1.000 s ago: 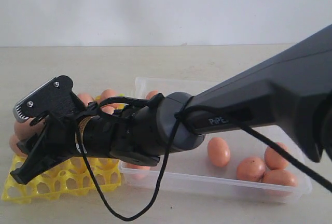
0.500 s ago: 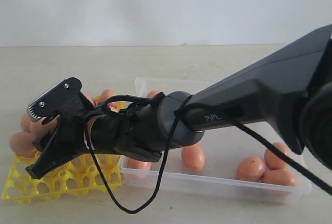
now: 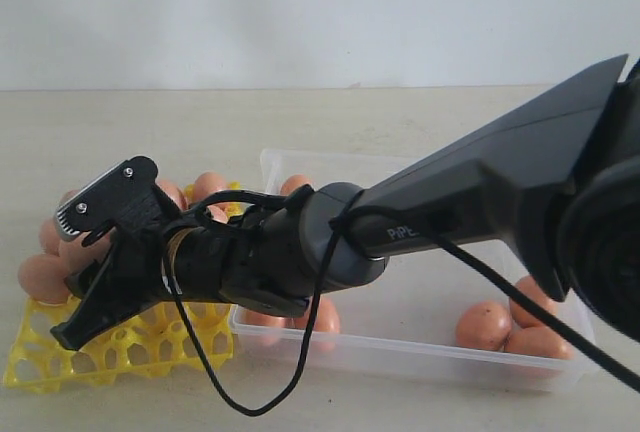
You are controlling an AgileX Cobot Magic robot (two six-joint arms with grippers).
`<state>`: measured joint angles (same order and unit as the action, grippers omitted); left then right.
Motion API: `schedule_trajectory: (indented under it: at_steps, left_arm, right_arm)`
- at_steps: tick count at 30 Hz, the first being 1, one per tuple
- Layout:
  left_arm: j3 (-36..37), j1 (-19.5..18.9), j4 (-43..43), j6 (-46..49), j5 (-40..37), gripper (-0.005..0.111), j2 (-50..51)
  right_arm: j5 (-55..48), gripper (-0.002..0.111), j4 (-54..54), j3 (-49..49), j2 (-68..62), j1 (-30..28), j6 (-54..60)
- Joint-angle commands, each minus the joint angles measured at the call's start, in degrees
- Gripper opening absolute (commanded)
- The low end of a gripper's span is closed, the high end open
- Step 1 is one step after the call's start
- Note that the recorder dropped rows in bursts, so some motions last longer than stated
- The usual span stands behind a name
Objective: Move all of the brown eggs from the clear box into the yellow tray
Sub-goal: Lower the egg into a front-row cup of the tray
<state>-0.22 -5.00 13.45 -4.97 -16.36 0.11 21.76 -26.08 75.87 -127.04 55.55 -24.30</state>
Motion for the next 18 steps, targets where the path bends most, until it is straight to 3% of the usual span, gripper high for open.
schedule_trajectory:
  at_steps: [1,18]
  left_arm:
    - [0.2,-0.1,-0.1,-0.1,0.1,0.022,-0.1]
    - [0.2,-0.1,-0.1,-0.1,0.1,0.022,-0.1]
  right_arm:
    - [0.9,0.001,0.1,0.2,-0.5,0.4,0.0]
    - [-2.0,0.001,0.1,2.8,-0.5,0.4,-0.3]
